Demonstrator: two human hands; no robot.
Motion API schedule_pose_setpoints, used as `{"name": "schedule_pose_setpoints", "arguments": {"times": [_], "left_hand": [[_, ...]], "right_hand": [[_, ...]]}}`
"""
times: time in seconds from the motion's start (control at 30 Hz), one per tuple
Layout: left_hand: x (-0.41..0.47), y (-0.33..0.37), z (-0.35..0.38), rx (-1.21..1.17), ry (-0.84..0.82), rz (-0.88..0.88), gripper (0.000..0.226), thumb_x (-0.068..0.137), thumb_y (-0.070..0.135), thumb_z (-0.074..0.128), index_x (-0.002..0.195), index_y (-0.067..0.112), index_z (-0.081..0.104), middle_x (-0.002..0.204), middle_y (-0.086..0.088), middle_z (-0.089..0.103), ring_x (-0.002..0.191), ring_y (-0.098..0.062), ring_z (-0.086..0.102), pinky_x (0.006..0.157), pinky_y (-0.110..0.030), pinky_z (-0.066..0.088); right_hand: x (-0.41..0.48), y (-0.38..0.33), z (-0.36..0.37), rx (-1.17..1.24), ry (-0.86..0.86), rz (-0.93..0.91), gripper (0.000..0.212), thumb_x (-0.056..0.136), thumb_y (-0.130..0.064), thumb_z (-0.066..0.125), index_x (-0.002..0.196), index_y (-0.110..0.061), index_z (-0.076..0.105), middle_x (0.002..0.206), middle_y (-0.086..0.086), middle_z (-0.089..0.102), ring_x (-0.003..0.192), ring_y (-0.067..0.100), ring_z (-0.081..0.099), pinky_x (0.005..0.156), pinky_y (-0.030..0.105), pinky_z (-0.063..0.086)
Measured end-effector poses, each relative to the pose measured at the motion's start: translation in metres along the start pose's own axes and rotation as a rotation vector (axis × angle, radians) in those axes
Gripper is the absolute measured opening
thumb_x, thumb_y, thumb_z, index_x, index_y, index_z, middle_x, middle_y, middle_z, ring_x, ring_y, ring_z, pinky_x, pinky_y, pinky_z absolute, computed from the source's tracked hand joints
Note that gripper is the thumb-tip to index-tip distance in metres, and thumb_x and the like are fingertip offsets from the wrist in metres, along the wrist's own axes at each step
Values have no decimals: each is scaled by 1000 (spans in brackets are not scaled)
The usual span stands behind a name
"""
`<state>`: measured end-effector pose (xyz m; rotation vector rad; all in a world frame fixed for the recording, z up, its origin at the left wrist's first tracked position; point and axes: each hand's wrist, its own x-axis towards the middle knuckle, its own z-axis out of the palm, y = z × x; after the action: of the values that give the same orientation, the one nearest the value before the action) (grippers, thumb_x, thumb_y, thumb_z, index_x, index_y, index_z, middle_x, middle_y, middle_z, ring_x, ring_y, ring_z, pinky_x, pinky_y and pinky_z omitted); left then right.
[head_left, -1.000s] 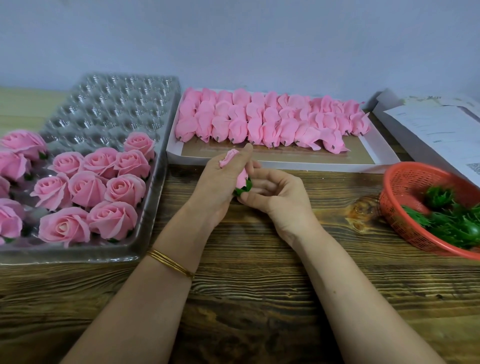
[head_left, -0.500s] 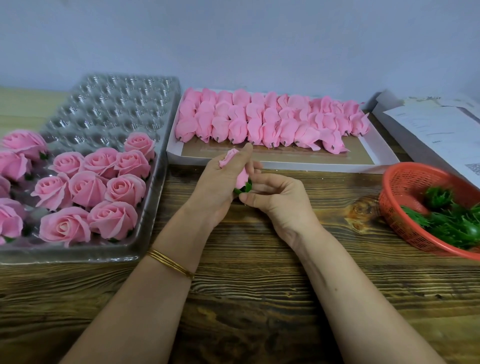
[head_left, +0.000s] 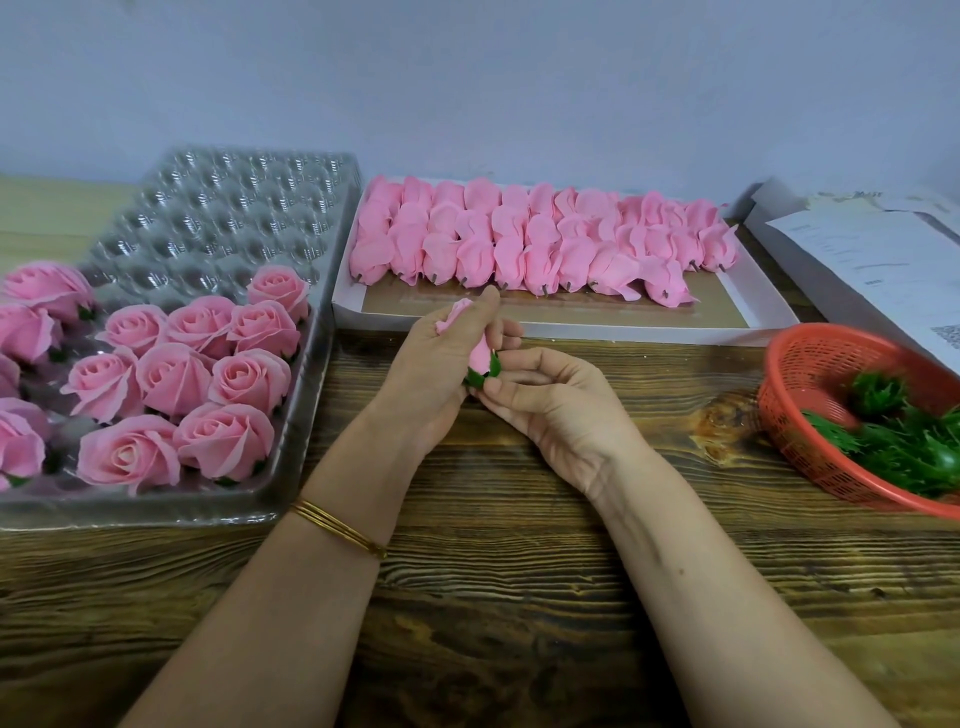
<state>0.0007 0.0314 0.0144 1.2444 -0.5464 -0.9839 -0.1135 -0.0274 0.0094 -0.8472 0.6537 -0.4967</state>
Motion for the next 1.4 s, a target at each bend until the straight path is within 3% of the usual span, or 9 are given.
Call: {"name": "schedule_pose_setpoints", "arguments": {"times": [0.37, 0.5, 0.63, 0.8, 1.0, 1.2, 1.33, 1.4], "left_hand": [[-2, 3, 1, -28, -8, -29, 43, 100, 34, 54, 62, 14, 59, 84, 1, 71, 82, -10, 66, 78, -31, 53], [-3, 3, 3, -46, -9, -23, 39, 98, 33, 57, 66, 15, 68, 86, -7, 64, 86, -20, 60, 82, -37, 50], [-2, 1, 2, -53, -18, -27, 36, 98, 33, 58, 73, 15, 75, 83, -1, 73, 83, -14, 69, 77, -31, 57], [-1, 0, 2, -24, -42, -19, 36, 98, 35, 58, 72, 19, 77, 84, -3, 73, 85, -15, 69, 83, -35, 57], [0, -1, 2, -7, -55, -15, 32, 99, 32, 57, 80, 14, 75, 87, -8, 75, 86, -19, 71, 83, -34, 58], [0, -1, 0, 74, -100, -8, 37, 99, 34, 56, 73, 21, 79, 84, -5, 75, 85, -16, 71, 82, -32, 57], [-2, -1, 1, 99, -134, 3, 37, 100, 32, 54, 75, 20, 79, 89, -7, 76, 89, -16, 72, 84, -31, 59], [-3, -1, 1, 91, -117, 0, 33, 100, 32, 55, 85, 13, 77, 97, -16, 75, 93, -20, 71, 91, -38, 58]], "right_hand": [[1, 0, 1, 11, -18, -24, 26, 76, 22, 61, 92, 2, 66, 75, 11, 72, 71, 17, 71, 69, 25, 61], [4, 3, 0, -32, -30, -95, 34, 60, 15, 72, 91, 2, 67, 78, 12, 73, 72, 18, 71, 66, 24, 58], [4, 5, -3, -128, -27, -162, 40, 54, 5, 77, 92, 0, 69, 77, 12, 73, 73, 21, 70, 72, 28, 59], [4, 5, -5, -237, -4, -266, 32, 67, 19, 74, 91, -1, 69, 75, 6, 74, 70, 14, 69, 70, 25, 58], [4, 2, -7, -283, -59, -309, 45, 66, 23, 72, 95, -12, 70, 76, 1, 75, 69, 8, 70, 68, 20, 56], [3, -4, -12, -284, -151, -174, 42, 62, 8, 75, 104, 3, 70, 94, 16, 73, 89, 25, 69, 83, 31, 58], [3, -7, -15, -258, -224, -165, 48, 60, 1, 75, 108, -5, 70, 91, 8, 76, 86, 16, 72, 78, 26, 57], [4, -6, -15, -266, -210, -189, 57, 59, -1, 77, 115, -5, 68, 94, 9, 76, 88, 17, 70, 82, 28, 57]]}}
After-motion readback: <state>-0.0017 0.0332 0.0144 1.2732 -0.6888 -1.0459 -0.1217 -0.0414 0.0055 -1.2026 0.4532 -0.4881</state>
